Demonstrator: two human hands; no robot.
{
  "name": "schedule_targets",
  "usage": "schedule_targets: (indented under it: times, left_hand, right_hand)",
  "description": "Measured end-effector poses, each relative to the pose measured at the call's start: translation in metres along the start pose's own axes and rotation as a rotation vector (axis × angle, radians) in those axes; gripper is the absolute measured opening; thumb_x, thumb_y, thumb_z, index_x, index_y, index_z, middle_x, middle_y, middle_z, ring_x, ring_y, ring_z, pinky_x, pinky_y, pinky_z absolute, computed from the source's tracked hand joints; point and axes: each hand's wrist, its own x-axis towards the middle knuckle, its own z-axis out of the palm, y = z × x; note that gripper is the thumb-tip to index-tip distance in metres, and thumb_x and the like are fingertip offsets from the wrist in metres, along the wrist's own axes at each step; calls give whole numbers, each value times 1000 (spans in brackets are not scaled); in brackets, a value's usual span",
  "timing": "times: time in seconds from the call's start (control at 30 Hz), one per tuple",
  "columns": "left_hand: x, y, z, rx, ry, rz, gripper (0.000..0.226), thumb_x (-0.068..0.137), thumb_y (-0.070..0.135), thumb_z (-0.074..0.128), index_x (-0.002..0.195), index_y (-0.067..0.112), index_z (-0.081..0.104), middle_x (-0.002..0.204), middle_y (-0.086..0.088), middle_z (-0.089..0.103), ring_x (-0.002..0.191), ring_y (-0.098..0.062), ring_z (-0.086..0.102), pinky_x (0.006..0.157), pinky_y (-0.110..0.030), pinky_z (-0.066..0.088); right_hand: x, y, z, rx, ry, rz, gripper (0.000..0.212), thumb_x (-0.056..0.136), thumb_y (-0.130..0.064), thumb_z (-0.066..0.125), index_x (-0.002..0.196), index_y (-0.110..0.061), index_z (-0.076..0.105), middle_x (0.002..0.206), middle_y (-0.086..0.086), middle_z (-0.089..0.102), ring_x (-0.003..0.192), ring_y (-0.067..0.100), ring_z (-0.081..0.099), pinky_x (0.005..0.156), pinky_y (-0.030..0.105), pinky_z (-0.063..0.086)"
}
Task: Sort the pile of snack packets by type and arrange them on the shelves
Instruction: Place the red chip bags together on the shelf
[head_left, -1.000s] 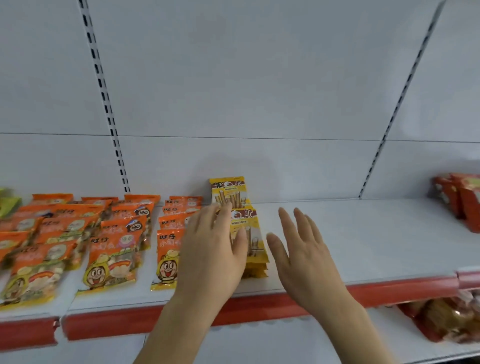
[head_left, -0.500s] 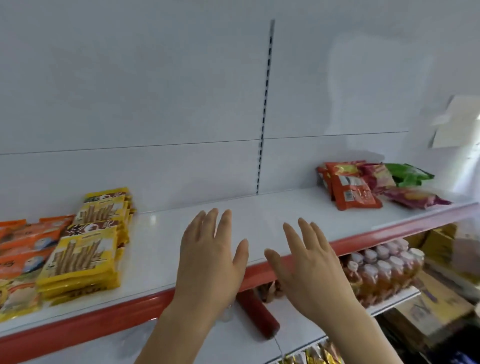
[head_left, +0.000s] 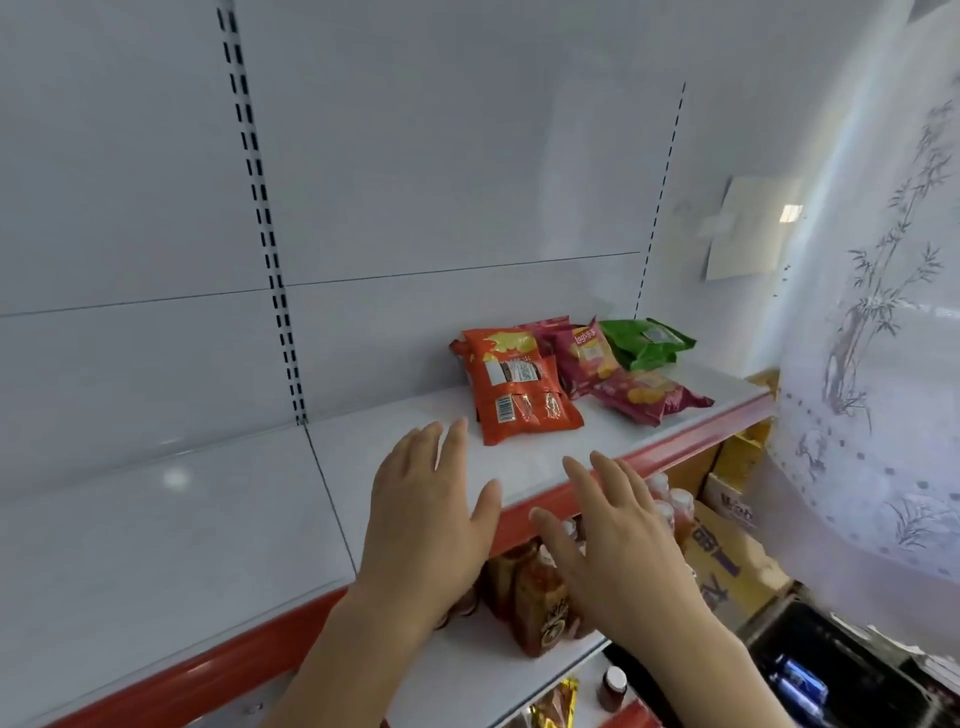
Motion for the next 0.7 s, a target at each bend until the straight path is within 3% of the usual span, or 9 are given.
schedule_targets:
  times: [0.1, 0.23, 0.4, 0.57, 0.63, 0.7]
  left_hand:
    - [43, 9, 30, -25, -8, -32, 74, 104, 56, 37, 164, 25, 4, 171, -1, 15, 158, -20, 12, 128, -38, 20]
    - [95, 13, 64, -38, -32, -72, 75, 103, 59, 38, 162, 23, 9, 165, -3, 29, 152, -22, 27, 123, -39, 33]
    - [138, 24, 92, -55, -42, -131, 72, 104, 55, 40, 161, 25, 7, 151, -5, 41, 131, -22, 50, 102, -35, 50]
    - [159, 29, 106, -10, -56, -225, 73, 103, 52, 45, 160, 28, 6, 139, -7, 53, 116, -26, 62, 91, -40, 55]
    - [166, 31, 111, -3, -59, -293, 77, 101, 53, 51, 159, 31, 6, 132, -7, 58, 111, -26, 65, 89, -40, 56]
    - [168, 36, 113, -62, -41, -379, 83, 98, 52, 57, 160, 32, 6, 135, -4, 58, 113, -24, 64, 92, -38, 56]
  right_hand:
    - [36, 25, 6, -17, 7, -3, 70, 99, -64, 27, 158, -32, 9, 168, -2, 4, 155, 21, -3, 124, 42, 10]
    - [91, 46, 4, -81, 6, -56, 70, 101, -60, 30, 159, -31, 3, 168, -1, 0, 155, 23, -6, 125, 41, 7]
    - [158, 62, 9, -105, 3, -147, 76, 101, -53, 42, 159, -32, -3, 168, 0, -8, 154, 24, -12, 124, 41, 3]
    - [206, 76, 24, -100, -60, -302, 87, 94, -44, 51, 157, -36, -9, 167, -2, -17, 152, 24, -20, 124, 46, 1]
    - [222, 83, 27, -95, -93, -360, 87, 93, -42, 50, 158, -35, -8, 167, -2, -15, 153, 25, -17, 124, 46, 3]
    - [234, 89, 30, -68, -154, -415, 85, 94, -42, 49, 158, -34, -6, 168, -3, -7, 154, 26, -3, 124, 46, 13]
